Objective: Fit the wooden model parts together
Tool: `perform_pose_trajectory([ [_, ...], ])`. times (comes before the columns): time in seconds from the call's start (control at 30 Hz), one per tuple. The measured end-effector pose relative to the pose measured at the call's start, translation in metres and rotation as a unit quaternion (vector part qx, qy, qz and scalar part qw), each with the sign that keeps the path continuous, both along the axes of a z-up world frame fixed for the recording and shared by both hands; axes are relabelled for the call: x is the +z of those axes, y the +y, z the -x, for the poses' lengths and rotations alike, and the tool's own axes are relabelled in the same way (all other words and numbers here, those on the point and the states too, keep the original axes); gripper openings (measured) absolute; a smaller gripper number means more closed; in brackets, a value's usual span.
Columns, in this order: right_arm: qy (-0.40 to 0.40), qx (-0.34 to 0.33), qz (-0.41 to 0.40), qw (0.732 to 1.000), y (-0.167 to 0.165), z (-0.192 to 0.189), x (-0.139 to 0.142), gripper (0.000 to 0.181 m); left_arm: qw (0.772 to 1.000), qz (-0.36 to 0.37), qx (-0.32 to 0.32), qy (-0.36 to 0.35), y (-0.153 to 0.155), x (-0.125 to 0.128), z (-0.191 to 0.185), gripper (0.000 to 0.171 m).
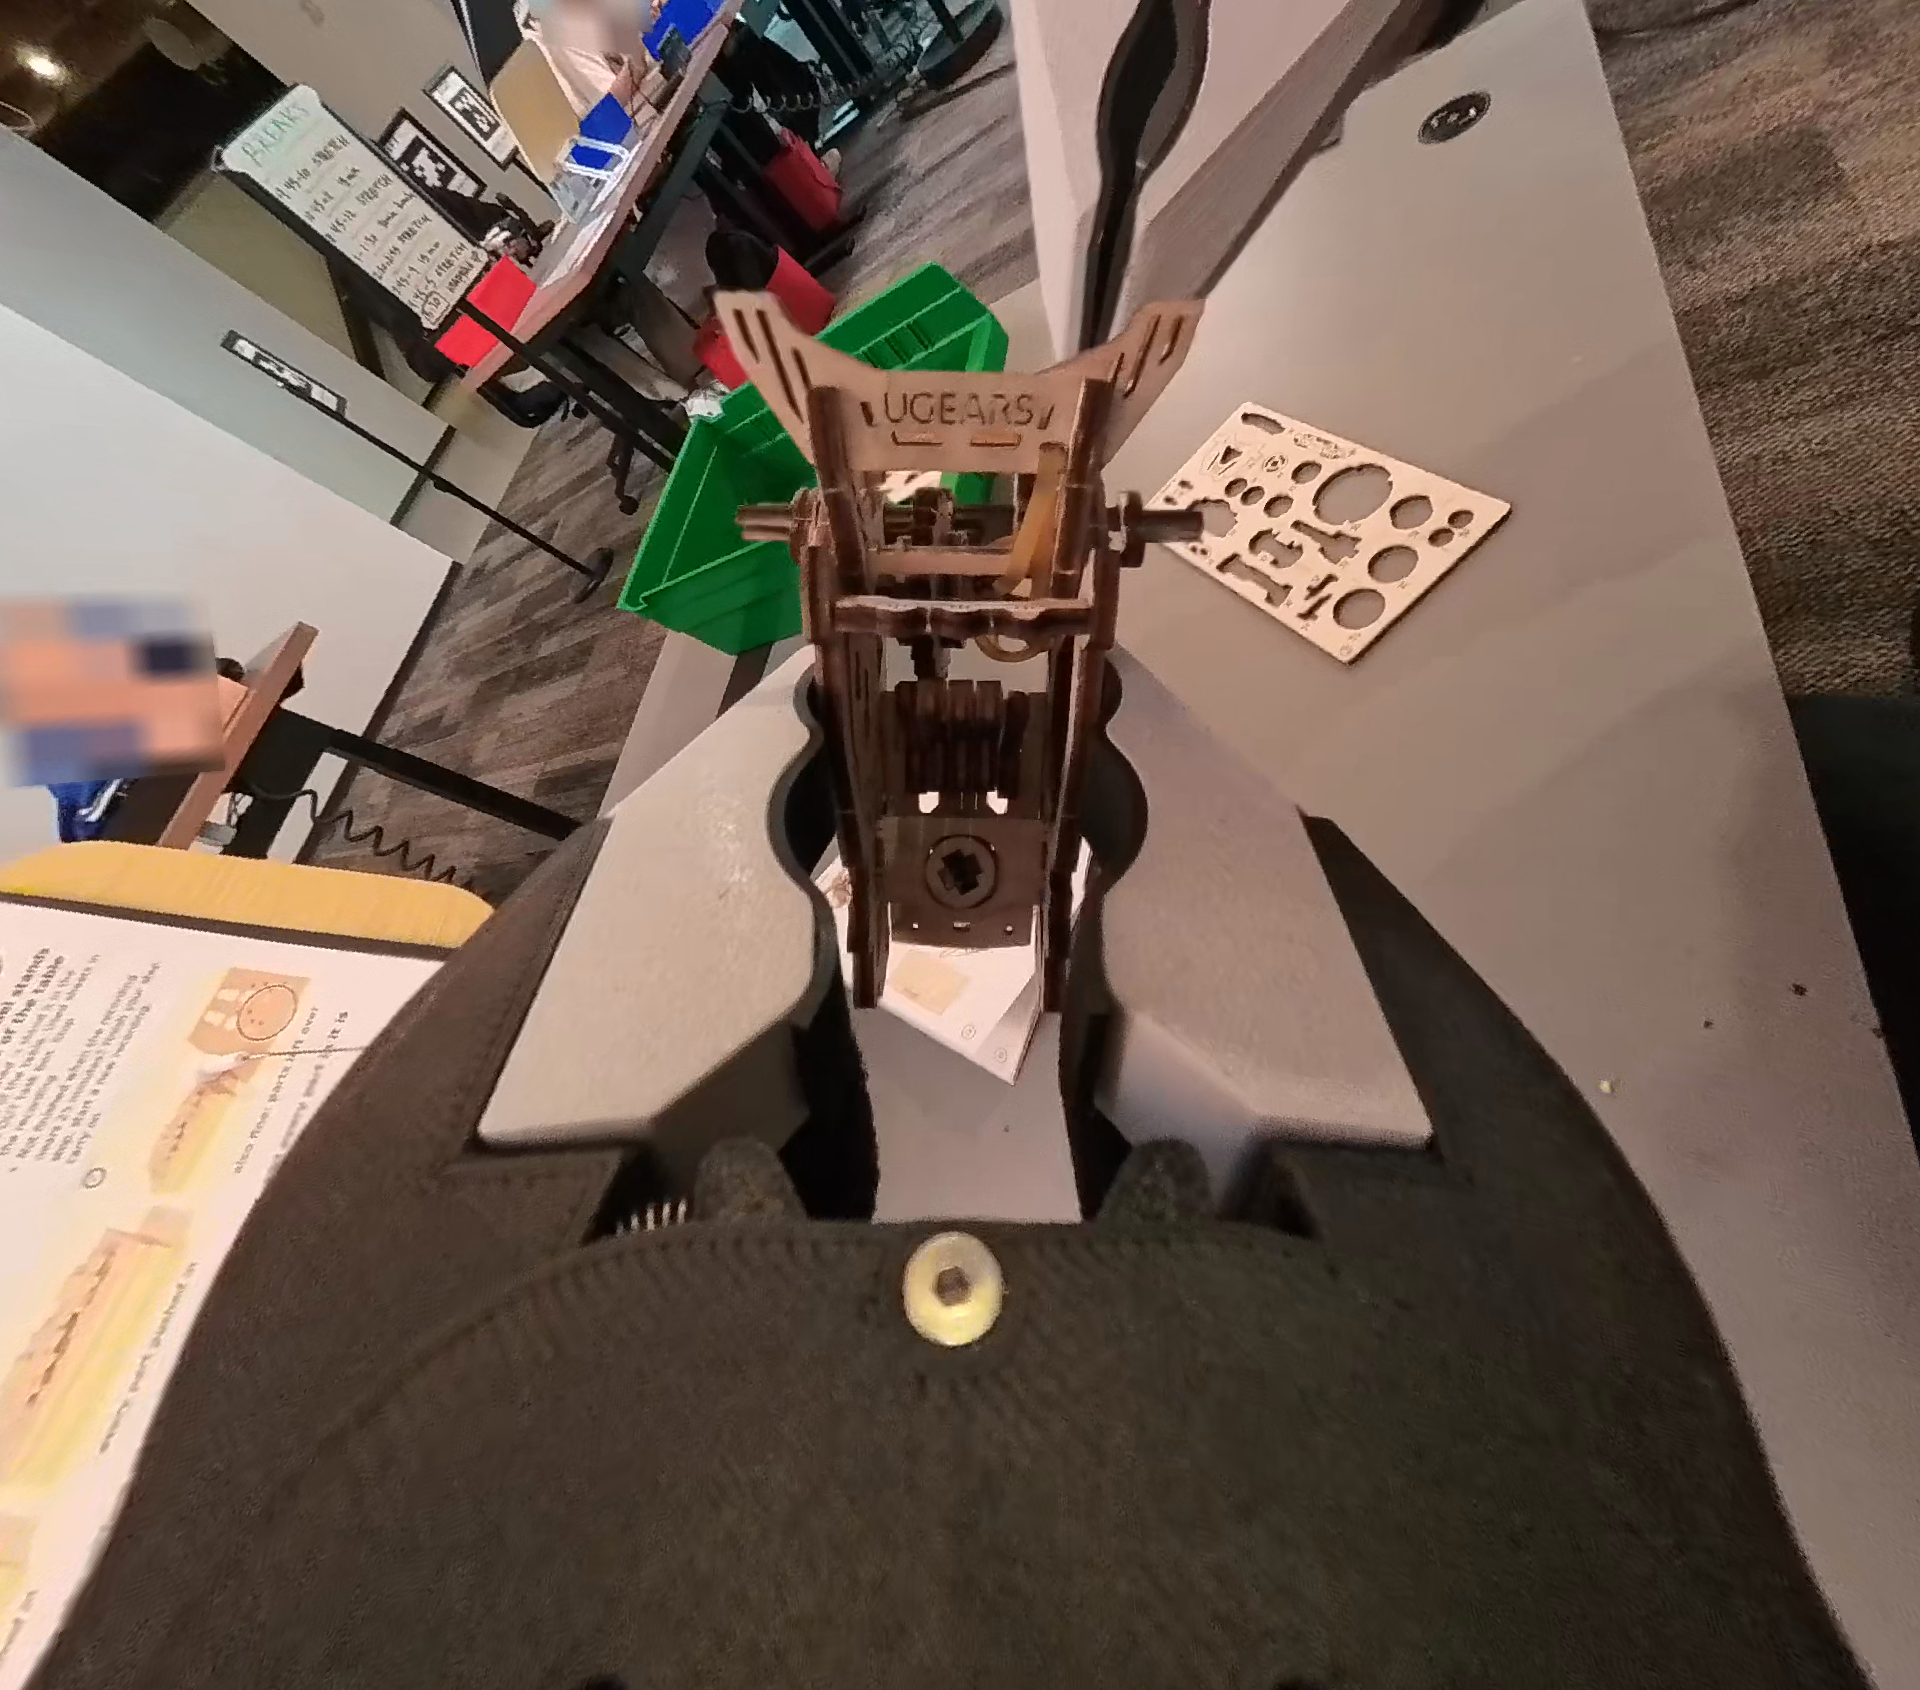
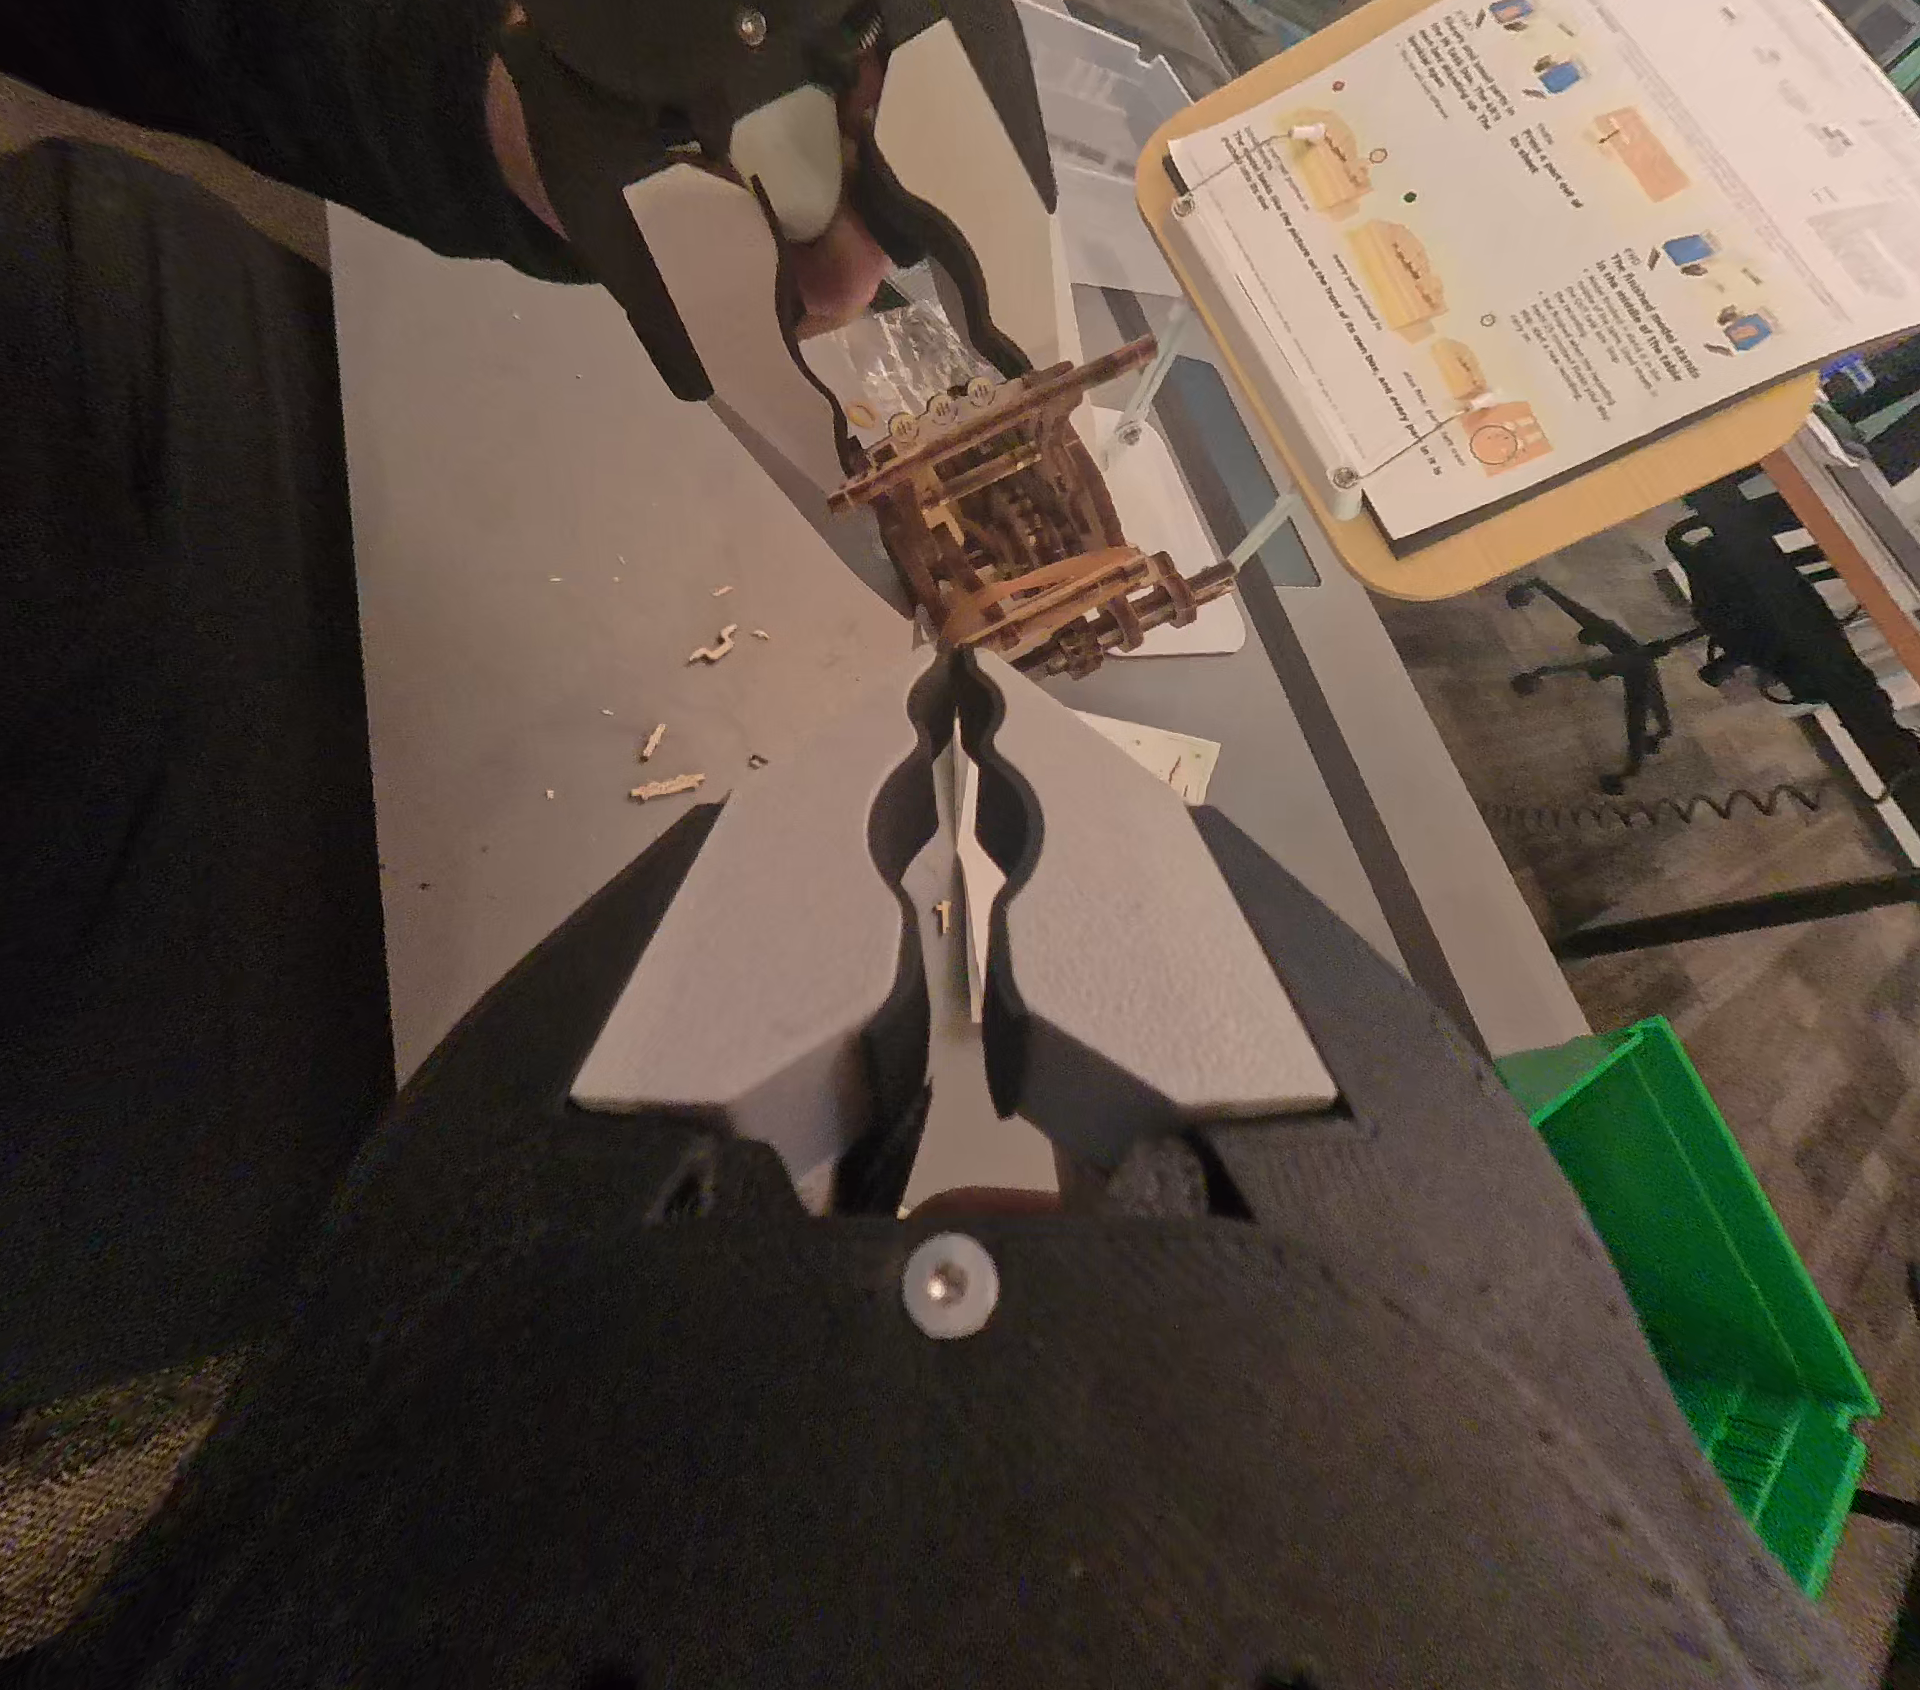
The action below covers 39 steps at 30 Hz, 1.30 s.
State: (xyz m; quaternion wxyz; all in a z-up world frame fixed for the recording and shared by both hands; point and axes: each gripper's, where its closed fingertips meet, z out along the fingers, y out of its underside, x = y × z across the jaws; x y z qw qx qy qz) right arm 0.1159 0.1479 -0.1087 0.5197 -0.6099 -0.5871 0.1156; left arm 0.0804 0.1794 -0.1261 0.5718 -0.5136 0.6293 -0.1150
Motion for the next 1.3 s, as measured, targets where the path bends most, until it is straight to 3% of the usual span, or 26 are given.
perform_pose_trajectory([
  [0.53,0.018,-0.008,0.002,1.0,-0.004,-0.001,-0.015,0.0,1.0,0.001,-0.001,0.006,-0.002,-0.005,-0.008,0.042],
  [1.0,0.054,-0.027,-0.018,0.998,0.0,-0.005,-0.009,0.0,1.0,0.02,0.004,-0.003,0.001,-0.002,-0.014,0.041],
  [1.2,0.04,-0.034,-0.024,0.998,-0.001,-0.004,-0.016,0.0,0.997,0.073,0.022,-0.025,0.013,0.006,-0.013,0.042],
  [1.3,0.084,-0.049,-0.009,0.995,0.004,-0.014,0.0,0.0,0.986,0.16,0.01,-0.047,0.016,0.004,-0.014,0.042],
])
